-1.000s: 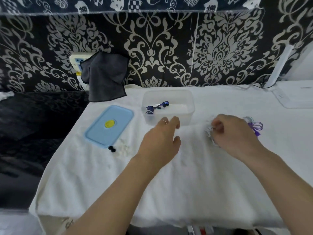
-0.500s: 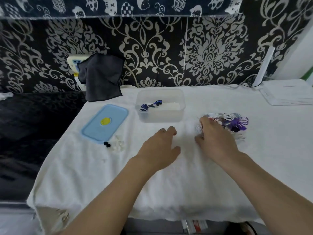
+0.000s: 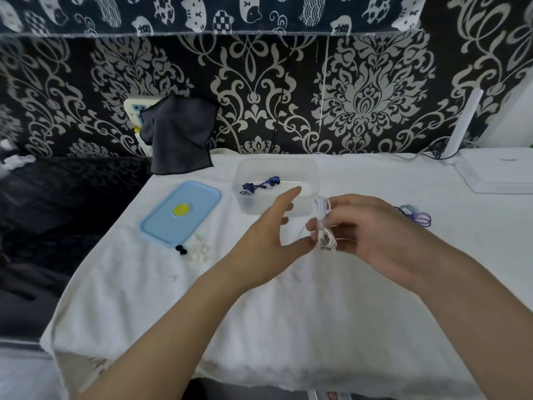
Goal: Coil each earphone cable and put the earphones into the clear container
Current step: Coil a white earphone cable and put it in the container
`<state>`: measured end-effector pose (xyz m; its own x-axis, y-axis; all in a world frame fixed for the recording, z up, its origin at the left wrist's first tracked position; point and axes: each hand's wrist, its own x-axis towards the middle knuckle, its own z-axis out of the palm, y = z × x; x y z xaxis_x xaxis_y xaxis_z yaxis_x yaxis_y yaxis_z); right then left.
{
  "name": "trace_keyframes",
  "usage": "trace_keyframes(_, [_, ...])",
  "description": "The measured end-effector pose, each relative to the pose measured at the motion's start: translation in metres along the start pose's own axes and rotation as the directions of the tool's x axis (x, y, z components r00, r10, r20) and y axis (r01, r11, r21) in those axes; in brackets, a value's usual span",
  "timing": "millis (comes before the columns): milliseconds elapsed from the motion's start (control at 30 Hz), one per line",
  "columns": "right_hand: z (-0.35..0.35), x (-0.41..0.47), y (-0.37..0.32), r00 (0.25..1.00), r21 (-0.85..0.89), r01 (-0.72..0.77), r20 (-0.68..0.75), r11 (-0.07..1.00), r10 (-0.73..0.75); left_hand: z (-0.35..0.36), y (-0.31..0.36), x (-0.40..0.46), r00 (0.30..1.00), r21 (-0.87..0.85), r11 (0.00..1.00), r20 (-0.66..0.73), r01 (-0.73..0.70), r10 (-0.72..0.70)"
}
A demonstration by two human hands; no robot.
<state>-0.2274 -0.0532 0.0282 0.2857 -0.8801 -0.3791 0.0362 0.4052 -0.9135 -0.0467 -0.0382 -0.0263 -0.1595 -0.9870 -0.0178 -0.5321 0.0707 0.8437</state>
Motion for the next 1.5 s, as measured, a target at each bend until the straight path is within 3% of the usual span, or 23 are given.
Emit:
trace_keyframes(200, [0.011, 0.002, -0.009, 0.975, 0.263, -0.114, 0.213, 0.958, 0.058, -0.011, 0.001, -0.010, 0.998, -0.106, 0.994, 0.052, 0.023, -0.018])
trace_keyframes(267, [0.011, 0.004, -0.009, 0.971, 0.244, -0.126, 0.227, 0.962, 0.070, -0.018, 0.002, -0.015, 0.996, -0.199, 0.977, 0.060, 0.079, -0.068])
trace_keyframes(367, [0.014, 0.010, -0.008, 0.979, 0.171, -0.146, 0.163, 0.974, 0.118, -0.029, 0.001, -0.022, 0.991, -0.186, 0.974, 0.050, 0.130, -0.123])
trace_keyframes(500, [0.023, 0.022, -0.001, 0.989, -0.102, -0.071, 0.119, 0.992, 0.083, -0.041, -0.005, -0.034, 0.980, -0.192, 0.965, 0.122, 0.180, -0.159])
trace_keyframes(667, [0.033, 0.032, 0.008, 0.994, -0.573, 0.036, 0.107, 0.818, 0.032, -0.054, -0.014, -0.040, 0.962, -0.192, 0.950, 0.172, 0.245, -0.214])
trace_keyframes(900, [0.043, 0.040, 0.020, 0.968, -0.712, 0.120, 0.237, 0.692, 0.076, -0.066, -0.033, -0.033, 0.925, -0.125, 0.919, 0.120, 0.374, -0.360])
trace_keyframes(1067, [0.059, 0.051, 0.041, 0.975, -0.907, 0.171, 0.213, 0.386, 0.068, -0.071, -0.044, -0.029, 0.893, -0.101, 0.888, 0.090, 0.449, -0.441])
trace_keyframes(1167, [0.068, 0.050, 0.044, 0.970, -0.917, 0.205, 0.237, 0.343, 0.053, -0.075, -0.046, -0.028, 0.888, -0.115, 0.882, 0.109, 0.457, -0.446])
trace_keyframes(1233, [0.074, 0.051, 0.046, 0.964, -0.902, 0.248, 0.265, 0.354, -0.001, -0.078, -0.046, -0.028, 0.892, -0.121, 0.885, 0.114, 0.450, -0.438])
trace_keyframes(1367, [0.091, 0.057, 0.047, 0.951, -0.794, 0.280, 0.308, 0.540, -0.040, -0.083, -0.048, -0.026, 0.900, -0.115, 0.894, 0.105, 0.433, -0.423])
trace_keyframes(1500, [0.100, 0.061, 0.048, 0.954, -0.732, 0.269, 0.289, 0.626, -0.072, -0.089, -0.049, -0.024, 0.897, -0.126, 0.889, 0.092, 0.441, -0.432])
